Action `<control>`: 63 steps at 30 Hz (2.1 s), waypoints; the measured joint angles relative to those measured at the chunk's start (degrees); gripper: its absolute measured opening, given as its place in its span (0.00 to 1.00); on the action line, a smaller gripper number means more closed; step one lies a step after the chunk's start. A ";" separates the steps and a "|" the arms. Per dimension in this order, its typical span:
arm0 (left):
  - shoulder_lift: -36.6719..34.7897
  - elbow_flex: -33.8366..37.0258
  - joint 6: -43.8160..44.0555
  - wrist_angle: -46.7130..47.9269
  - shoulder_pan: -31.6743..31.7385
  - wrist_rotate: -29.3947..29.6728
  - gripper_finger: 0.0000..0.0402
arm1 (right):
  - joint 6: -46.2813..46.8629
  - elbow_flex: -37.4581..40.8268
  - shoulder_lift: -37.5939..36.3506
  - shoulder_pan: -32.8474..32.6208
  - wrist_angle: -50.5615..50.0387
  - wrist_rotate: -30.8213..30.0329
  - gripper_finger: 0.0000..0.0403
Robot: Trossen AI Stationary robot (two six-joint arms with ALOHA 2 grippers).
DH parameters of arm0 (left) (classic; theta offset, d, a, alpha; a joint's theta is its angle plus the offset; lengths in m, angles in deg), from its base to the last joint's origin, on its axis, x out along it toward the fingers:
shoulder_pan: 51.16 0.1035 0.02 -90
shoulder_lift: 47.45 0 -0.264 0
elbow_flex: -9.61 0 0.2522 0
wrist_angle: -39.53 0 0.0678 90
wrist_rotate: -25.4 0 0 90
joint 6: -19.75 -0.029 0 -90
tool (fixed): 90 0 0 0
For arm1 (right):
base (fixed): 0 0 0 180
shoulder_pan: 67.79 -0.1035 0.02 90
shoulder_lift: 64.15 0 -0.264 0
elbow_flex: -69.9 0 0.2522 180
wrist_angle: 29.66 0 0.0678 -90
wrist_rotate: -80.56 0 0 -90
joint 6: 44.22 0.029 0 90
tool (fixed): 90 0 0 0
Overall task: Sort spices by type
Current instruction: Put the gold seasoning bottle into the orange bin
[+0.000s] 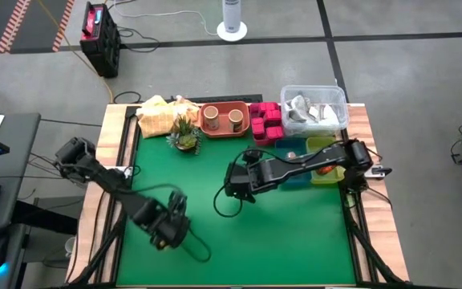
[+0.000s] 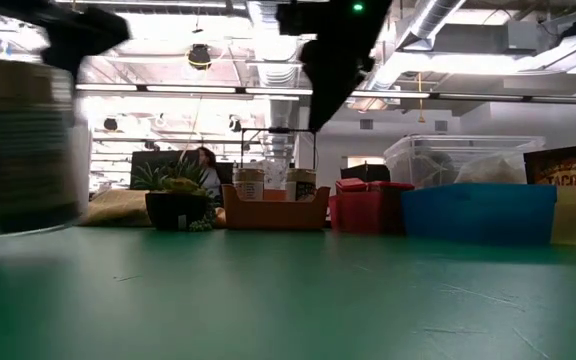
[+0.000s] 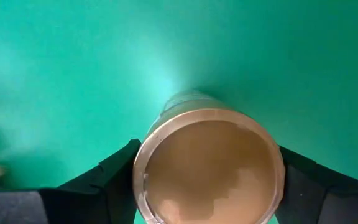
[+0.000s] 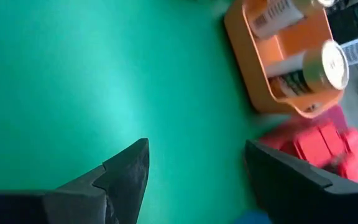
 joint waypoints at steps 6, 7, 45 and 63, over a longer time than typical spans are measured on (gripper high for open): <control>-2.98 0.00 -9.76 -1.08 11.78 3.85 0.67 | 1.56 12.09 -10.10 1.44 3.94 0.03 0.74; -3.48 0.00 -11.31 -1.91 13.79 3.96 0.67 | 1.62 14.81 -12.55 1.80 5.95 -0.13 0.74; -2.27 -13.14 -31.95 -30.27 66.78 -11.43 0.67 | -1.75 46.25 -37.37 8.65 45.15 0.10 0.74; 14.66 -20.92 -38.52 -34.31 72.81 -11.33 0.67 | -1.92 46.25 -37.34 7.57 45.13 0.17 0.74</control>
